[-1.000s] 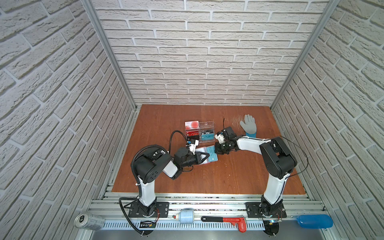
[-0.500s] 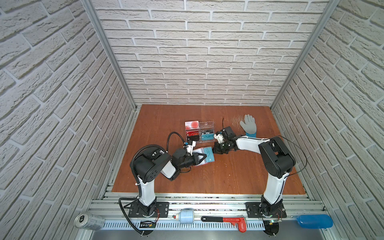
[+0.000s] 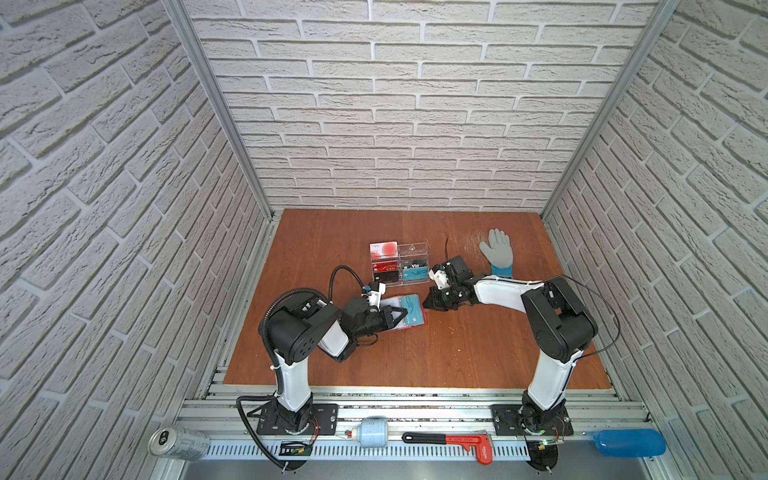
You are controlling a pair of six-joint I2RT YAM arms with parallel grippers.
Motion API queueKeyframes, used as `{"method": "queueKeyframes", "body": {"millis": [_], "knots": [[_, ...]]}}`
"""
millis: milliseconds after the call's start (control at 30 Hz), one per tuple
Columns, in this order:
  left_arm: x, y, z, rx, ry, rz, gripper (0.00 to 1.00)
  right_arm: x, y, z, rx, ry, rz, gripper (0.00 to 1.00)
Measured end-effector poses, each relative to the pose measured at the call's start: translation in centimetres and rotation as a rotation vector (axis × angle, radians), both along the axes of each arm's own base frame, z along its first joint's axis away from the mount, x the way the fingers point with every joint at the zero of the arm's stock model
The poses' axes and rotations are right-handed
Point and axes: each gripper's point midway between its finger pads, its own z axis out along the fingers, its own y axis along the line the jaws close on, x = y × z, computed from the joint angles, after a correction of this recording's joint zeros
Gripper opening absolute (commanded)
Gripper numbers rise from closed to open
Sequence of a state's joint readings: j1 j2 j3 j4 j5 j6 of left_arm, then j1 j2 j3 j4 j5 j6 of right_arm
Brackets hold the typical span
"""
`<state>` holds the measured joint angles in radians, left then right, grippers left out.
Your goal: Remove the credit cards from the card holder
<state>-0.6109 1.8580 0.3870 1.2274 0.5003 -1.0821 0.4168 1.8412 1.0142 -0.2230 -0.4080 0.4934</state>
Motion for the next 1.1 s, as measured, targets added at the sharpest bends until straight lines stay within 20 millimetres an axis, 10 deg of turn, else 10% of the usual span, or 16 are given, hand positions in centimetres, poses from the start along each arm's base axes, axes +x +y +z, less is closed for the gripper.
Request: {"method": "queueKeyframes", "body": {"millis": [200,833,1100], "knots": [[0.7,-0.5,-0.4,0.069,0.015,-0.02,0.05,-0.7,-0.8,0.0,-0.033,0.011,-0.01,0.19],[1.4,-0.4,-1.6,0.165,0.037,-0.016,0.13,-2.3,-1.6,3.2,-0.058,-0.084,0.0,0.74],[1.5,-0.5,-2.2,0.154,0.057,-0.004,0.15,-2.5,-0.3,2.3,-0.044,-0.079,0.027,0.78]]}}
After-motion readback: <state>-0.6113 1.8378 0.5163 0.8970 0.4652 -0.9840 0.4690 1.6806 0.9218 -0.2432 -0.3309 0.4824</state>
